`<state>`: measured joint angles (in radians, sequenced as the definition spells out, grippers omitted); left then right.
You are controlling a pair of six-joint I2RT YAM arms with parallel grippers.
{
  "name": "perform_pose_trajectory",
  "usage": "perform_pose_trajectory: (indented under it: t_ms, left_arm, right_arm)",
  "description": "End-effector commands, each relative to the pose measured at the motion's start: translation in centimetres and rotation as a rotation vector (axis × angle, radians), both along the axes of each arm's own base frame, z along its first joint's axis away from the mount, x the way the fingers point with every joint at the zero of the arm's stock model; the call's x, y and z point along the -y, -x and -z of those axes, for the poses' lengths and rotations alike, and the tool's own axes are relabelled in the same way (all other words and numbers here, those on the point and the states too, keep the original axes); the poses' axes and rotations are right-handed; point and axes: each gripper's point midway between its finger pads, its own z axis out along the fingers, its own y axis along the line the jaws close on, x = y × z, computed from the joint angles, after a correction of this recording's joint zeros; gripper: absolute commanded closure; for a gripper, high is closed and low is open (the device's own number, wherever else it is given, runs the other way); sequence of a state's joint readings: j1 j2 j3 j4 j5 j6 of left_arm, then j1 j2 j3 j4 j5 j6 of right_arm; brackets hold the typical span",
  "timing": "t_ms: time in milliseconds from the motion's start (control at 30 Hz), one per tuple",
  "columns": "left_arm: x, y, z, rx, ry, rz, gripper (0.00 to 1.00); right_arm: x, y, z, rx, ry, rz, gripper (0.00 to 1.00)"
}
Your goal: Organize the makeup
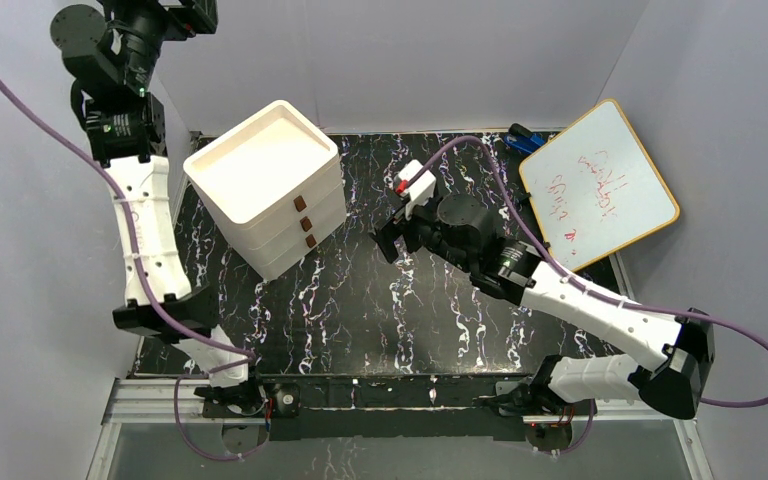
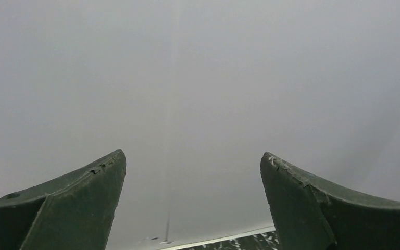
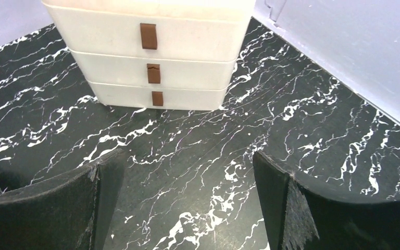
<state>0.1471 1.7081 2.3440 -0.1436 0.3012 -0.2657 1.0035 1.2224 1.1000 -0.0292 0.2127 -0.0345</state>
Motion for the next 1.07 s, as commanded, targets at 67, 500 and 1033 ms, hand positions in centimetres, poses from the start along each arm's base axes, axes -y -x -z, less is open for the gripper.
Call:
perform_pose_trajectory:
  t_ms: [67,500,1033]
  left_arm:
    - [4.8,4.0,-1.2,-0.002,0.003,0.258,0.01]
    - [4.2,3.4,0.5,0.016,0.124,0.242,0.02]
    - [2.5,1.1,4.6,-0.051,0.160,0.155,0.02]
  right_arm:
    - [1.4,-0.3,-2.3,0.047,-0.025,0.048,0.01]
    - [2.6,-1.0,-2.1,0.047,-0.016,0.124,0.01]
    - [4.6,-7.2,-6.0,0.019,-0.098,0.502,0.01]
